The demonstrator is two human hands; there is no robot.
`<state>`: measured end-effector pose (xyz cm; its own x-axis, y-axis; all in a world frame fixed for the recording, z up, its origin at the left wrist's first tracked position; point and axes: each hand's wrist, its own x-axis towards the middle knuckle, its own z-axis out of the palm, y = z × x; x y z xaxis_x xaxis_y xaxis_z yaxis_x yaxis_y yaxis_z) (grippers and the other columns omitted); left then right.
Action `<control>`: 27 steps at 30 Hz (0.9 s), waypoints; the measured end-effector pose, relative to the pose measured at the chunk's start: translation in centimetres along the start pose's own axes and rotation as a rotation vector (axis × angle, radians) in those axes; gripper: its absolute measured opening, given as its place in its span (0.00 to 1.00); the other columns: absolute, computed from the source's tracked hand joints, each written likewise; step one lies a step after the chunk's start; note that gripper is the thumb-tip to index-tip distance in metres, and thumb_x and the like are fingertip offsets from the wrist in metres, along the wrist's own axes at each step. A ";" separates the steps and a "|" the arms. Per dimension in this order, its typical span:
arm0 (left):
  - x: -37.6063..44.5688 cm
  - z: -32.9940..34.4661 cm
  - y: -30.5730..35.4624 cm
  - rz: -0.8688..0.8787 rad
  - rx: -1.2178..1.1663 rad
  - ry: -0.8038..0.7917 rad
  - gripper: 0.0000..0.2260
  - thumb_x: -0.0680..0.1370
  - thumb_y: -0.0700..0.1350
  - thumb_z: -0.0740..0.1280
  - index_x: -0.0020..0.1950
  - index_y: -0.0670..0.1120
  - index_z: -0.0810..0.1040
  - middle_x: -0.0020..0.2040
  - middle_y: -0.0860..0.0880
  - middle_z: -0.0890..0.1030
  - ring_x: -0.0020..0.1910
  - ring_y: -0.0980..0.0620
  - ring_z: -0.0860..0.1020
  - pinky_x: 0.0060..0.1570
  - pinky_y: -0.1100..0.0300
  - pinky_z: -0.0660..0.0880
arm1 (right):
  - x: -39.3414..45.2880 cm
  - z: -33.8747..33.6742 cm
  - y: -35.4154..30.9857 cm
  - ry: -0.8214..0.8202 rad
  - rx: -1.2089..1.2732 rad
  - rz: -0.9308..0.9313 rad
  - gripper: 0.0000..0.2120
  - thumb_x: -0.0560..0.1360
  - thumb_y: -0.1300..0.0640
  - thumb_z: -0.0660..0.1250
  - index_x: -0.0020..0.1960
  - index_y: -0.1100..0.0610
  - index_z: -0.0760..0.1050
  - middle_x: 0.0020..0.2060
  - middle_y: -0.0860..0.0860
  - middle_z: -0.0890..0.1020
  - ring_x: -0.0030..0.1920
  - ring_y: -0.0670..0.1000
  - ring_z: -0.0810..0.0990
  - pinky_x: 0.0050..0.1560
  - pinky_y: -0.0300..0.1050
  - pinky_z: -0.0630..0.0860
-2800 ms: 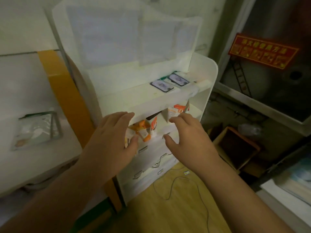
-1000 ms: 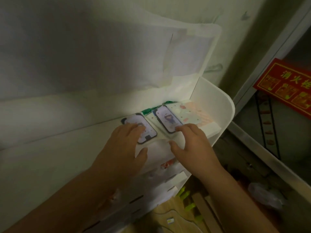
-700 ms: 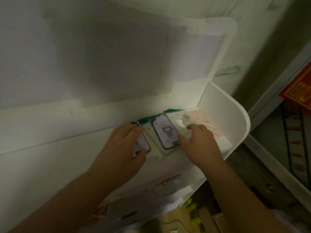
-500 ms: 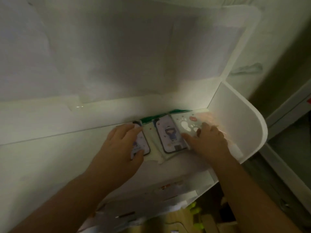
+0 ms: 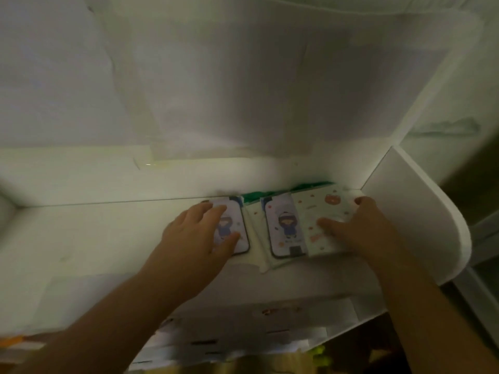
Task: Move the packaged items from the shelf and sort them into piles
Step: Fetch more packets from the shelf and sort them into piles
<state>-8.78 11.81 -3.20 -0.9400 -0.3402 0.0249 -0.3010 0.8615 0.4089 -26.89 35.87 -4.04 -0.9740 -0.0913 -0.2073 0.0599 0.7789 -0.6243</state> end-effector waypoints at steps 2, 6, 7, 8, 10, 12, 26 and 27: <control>0.1 0.0 0.4 -0.060 0.005 -0.006 0.34 0.76 0.69 0.49 0.78 0.55 0.56 0.78 0.52 0.61 0.75 0.51 0.62 0.73 0.48 0.62 | -0.1 -0.7 0.0 -0.045 0.125 0.002 0.28 0.69 0.47 0.77 0.63 0.56 0.71 0.50 0.49 0.81 0.47 0.53 0.83 0.44 0.50 0.81; 0.5 0.5 1.1 -0.073 0.072 -0.001 0.35 0.76 0.70 0.50 0.78 0.54 0.54 0.79 0.51 0.58 0.75 0.50 0.61 0.73 0.47 0.62 | -1.0 -0.9 0.1 -0.125 0.357 -0.049 0.13 0.77 0.50 0.69 0.58 0.56 0.78 0.45 0.51 0.85 0.43 0.53 0.85 0.41 0.49 0.81; 0.6 0.7 1.2 -0.079 0.088 0.000 0.35 0.76 0.70 0.51 0.78 0.54 0.54 0.79 0.51 0.58 0.75 0.49 0.61 0.72 0.46 0.62 | -1.3 -0.7 0.0 -0.125 0.391 -0.055 0.12 0.78 0.50 0.67 0.58 0.55 0.78 0.45 0.51 0.85 0.43 0.53 0.85 0.42 0.51 0.82; 0.8 1.0 1.3 -0.092 0.104 -0.003 0.35 0.76 0.70 0.52 0.78 0.54 0.54 0.80 0.49 0.56 0.75 0.47 0.62 0.72 0.45 0.63 | -1.6 -0.5 -0.1 -0.125 0.421 -0.057 0.11 0.79 0.49 0.66 0.57 0.53 0.77 0.46 0.51 0.85 0.44 0.54 0.85 0.42 0.52 0.82; 1.2 1.9 1.5 -0.121 0.144 -0.004 0.35 0.75 0.71 0.53 0.77 0.54 0.55 0.81 0.47 0.50 0.74 0.44 0.64 0.70 0.43 0.66 | -2.3 -0.4 -0.4 -0.127 0.480 -0.063 0.10 0.80 0.47 0.64 0.56 0.50 0.77 0.46 0.52 0.85 0.44 0.56 0.84 0.40 0.52 0.82; 1.6 2.9 1.6 -0.133 0.203 -0.004 0.36 0.74 0.73 0.53 0.76 0.54 0.56 0.81 0.45 0.44 0.73 0.41 0.65 0.68 0.42 0.67 | -2.9 -0.7 -0.8 -0.131 0.520 -0.082 0.08 0.80 0.47 0.63 0.55 0.49 0.77 0.45 0.51 0.84 0.43 0.55 0.84 0.35 0.48 0.79; 3.3 3.6 0.1 -0.225 0.205 -0.152 0.35 0.70 0.65 0.69 0.72 0.51 0.64 0.79 0.39 0.44 0.71 0.37 0.67 0.66 0.48 0.69 | -4.5 -1.1 -1.2 -0.171 0.607 -0.168 0.08 0.80 0.49 0.63 0.56 0.50 0.78 0.46 0.48 0.85 0.45 0.51 0.85 0.38 0.44 0.81; 3.6 3.3 -0.3 -0.251 0.188 -0.167 0.38 0.67 0.65 0.71 0.72 0.53 0.64 0.79 0.38 0.47 0.70 0.36 0.67 0.66 0.47 0.69 | -4.5 -0.9 -1.3 -0.173 0.604 -0.171 0.08 0.80 0.49 0.64 0.56 0.50 0.78 0.47 0.48 0.85 0.45 0.51 0.85 0.41 0.47 0.82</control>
<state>-12.61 11.57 -6.20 -0.8418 -0.4970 -0.2107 -0.5354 0.8186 0.2078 -22.73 35.78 -1.61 -0.9343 -0.3210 -0.1548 0.0690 0.2632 -0.9623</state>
